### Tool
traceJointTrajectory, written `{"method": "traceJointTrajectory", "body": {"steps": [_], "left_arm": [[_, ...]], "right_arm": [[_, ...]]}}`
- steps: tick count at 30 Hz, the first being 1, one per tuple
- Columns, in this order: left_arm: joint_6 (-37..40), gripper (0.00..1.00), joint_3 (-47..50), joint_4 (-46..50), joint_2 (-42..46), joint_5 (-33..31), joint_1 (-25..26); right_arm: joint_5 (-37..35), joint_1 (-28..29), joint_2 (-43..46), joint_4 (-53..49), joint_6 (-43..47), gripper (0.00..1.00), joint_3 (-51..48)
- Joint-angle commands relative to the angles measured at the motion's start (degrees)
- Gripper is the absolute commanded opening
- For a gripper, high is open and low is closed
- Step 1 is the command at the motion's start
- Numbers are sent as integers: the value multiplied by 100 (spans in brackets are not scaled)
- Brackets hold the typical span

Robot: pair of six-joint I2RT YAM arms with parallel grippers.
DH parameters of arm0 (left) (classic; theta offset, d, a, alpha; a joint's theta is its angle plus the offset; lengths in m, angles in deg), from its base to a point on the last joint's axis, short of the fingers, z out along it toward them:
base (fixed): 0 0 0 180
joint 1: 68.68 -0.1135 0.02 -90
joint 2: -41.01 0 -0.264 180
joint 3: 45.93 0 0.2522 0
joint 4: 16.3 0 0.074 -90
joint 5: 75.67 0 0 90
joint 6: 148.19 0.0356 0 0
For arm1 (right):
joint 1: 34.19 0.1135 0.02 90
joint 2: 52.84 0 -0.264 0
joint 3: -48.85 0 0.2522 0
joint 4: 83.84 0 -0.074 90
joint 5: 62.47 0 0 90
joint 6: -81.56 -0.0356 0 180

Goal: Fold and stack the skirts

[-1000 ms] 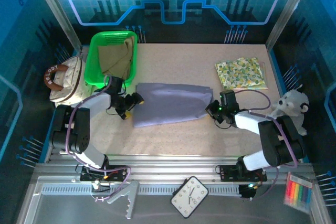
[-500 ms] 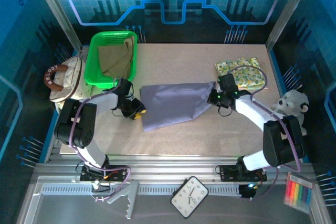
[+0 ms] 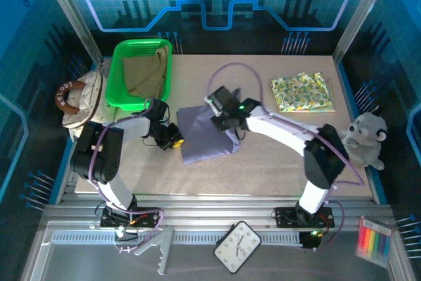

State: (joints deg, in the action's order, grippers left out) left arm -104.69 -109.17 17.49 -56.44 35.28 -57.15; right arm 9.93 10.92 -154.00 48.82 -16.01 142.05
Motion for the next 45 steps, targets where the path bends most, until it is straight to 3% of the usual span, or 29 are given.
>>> {"method": "traceJointTrajectory", "body": {"steps": [1, 6, 15, 23, 27, 32, 34, 38, 41, 43, 45], "left_arm": [[-87, 9, 23, -360, -70, 339, 86], [-165, 0, 172, -481, -119, 417, 86], [-252, 0, 279, -535, -97, 435, 70], [-220, 0, 298, -416, 4, 393, -13], [-111, 12, 279, 70, 306, 138, -210], [149, 26, 20, 1150, 894, -621, -387], [211, 30, -107, 1523, 1199, -1001, -388], [179, 34, -67, 1351, 1578, -961, -397], [90, 30, -127, 1051, 1569, -481, -318], [-8, 29, -210, 831, 1519, -270, -151], [-114, 28, -271, 593, 1405, -60, 39]], "right_arm": [[-53, 439, -608, -456, 553, 0, 429], [293, 814, -1301, -322, 468, 0, 842], [771, 884, -1529, -391, 336, 0, 1460], [1371, 891, -1911, -247, -201, 0, 1300], [1422, 816, -1938, -329, -432, 0, 1161], [2307, 733, -1354, -187, -271, 22, 971], [2751, 644, -1052, -157, -203, 36, 908], [3091, 299, -653, -161, -293, 41, 823], [2766, -171, -654, -9, -654, 34, 718], [2512, -521, -981, -199, -958, 12, 922], [2311, -792, -1405, -531, -1131, 2, 1270]]}}
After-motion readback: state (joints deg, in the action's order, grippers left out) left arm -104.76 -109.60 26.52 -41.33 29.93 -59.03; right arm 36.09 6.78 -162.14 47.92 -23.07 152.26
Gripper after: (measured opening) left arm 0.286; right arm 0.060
